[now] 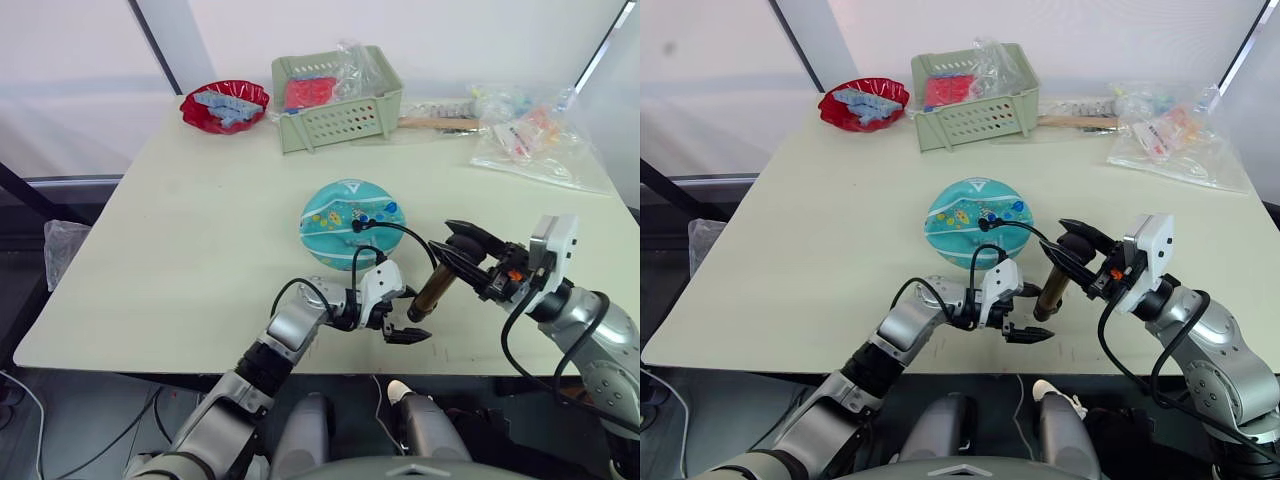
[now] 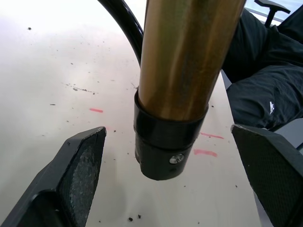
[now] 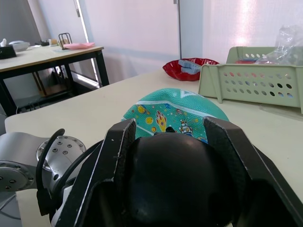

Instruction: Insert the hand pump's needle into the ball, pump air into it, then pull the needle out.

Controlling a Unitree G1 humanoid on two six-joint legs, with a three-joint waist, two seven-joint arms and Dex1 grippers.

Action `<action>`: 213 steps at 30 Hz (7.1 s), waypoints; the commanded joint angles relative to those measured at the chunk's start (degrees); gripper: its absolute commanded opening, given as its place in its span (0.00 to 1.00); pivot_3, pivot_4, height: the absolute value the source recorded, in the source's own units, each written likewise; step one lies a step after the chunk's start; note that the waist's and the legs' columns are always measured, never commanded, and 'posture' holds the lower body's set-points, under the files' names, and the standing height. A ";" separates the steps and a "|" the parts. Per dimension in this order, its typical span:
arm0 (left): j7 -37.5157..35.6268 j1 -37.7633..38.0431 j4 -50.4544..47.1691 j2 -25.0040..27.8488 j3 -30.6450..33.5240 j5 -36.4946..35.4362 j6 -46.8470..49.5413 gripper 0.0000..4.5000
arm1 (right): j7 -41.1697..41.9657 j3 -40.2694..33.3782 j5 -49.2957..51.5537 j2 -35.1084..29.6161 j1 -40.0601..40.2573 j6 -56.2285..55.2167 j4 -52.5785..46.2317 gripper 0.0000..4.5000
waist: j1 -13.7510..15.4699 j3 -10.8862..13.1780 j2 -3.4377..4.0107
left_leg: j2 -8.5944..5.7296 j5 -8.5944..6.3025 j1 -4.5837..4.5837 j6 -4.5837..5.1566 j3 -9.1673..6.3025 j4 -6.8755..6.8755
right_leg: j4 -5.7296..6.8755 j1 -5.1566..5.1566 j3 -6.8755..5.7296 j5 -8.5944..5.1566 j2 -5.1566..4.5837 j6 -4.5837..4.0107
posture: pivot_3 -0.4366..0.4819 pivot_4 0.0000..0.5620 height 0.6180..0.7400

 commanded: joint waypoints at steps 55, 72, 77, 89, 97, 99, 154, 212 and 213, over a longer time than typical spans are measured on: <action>1.05 -5.30 33.73 -8.33 -1.12 12.11 -26.83 0.24 | 1.05 -14.47 11.82 -12.61 -9.95 5.50 -3.68 0.40 | 0.06 0.01 -0.05 | -0.03 0.00 -0.09 0.00 -0.14 0.05 | 0.00 0.00 -0.11 0.11 0.00 -0.17 | 0.48 0.27 0.97; -0.82 -5.13 35.77 -7.44 -1.24 12.79 -29.49 0.24 | -2.80 -21.23 30.19 -22.22 -19.56 14.41 0.67 0.40 | 0.09 0.02 -0.07 | -0.03 0.00 -0.22 0.01 -0.26 0.06 | -0.03 0.00 -0.22 0.12 -0.02 -0.18 | 0.48 0.27 0.97; -0.62 -5.18 36.48 -7.49 -0.99 12.82 -30.95 0.24 | -1.76 -18.54 28.43 -19.73 -15.31 14.63 -0.95 0.40 | 0.11 -0.01 -0.10 | -0.03 0.00 -0.33 0.01 -0.33 0.09 | -0.06 -0.06 -0.30 0.12 -0.02 -0.18 | 0.48 0.27 0.97; 0.60 -5.83 40.37 -8.18 -0.42 13.44 -35.58 0.24 | 4.11 -8.35 10.76 -12.81 -1.48 5.72 -1.87 0.40 | -0.03 -0.50 -0.75 | 0.02 0.00 0.24 0.01 -0.42 0.14 | -0.05 0.46 -0.40 -0.02 0.03 -0.01 | 0.48 0.27 0.97; -0.39 -6.51 42.13 -9.13 0.22 13.43 -35.11 0.24 | 7.69 1.85 -5.24 -7.63 4.12 -5.69 5.06 0.40 | 0.05 -0.89 -0.99 | 0.05 0.00 0.30 0.01 -0.44 0.15 | -0.04 0.50 -0.42 -0.03 0.06 -0.01 | 0.48 0.27 0.97; -1.12 -6.85 42.50 -9.40 0.39 13.21 -34.32 0.24 | 8.08 3.59 -9.64 -6.75 5.17 -9.18 8.20 0.40 | 0.05 -0.94 -1.04 | 0.05 0.00 0.30 0.01 -0.42 0.15 | -0.04 0.50 -0.41 -0.03 0.05 -0.02 | 0.48 0.27 0.97; -4.18 -6.70 45.36 -9.67 3.72 13.30 -35.85 0.24 | 10.57 -2.94 0.54 -14.03 -3.23 0.99 5.25 0.40 | 0.01 -0.96 -1.07 | 0.06 -0.02 0.24 0.02 -0.47 0.02 | -0.21 0.49 -0.47 -0.03 0.04 -0.04 | 0.48 0.27 0.97; -1.87 -7.43 50.99 -10.25 3.70 15.29 -42.07 0.24 | 10.87 -1.91 -0.96 -12.05 -0.17 -1.47 5.89 0.40 | 0.01 -1.03 -1.35 | 0.06 -0.02 0.35 0.02 -0.51 0.04 | -0.23 0.59 -0.53 -0.15 0.00 -0.20 | 0.48 0.27 0.97; -1.69 -7.50 51.08 -10.21 3.72 15.39 -42.08 0.24 | 11.38 0.19 -4.26 -11.22 1.19 -3.93 7.34 0.40 | -0.01 -1.07 -1.32 | 0.07 -0.02 0.36 0.03 -0.52 0.04 | -0.23 0.59 -0.53 -0.15 0.01 -0.21 | 0.48 0.27 0.97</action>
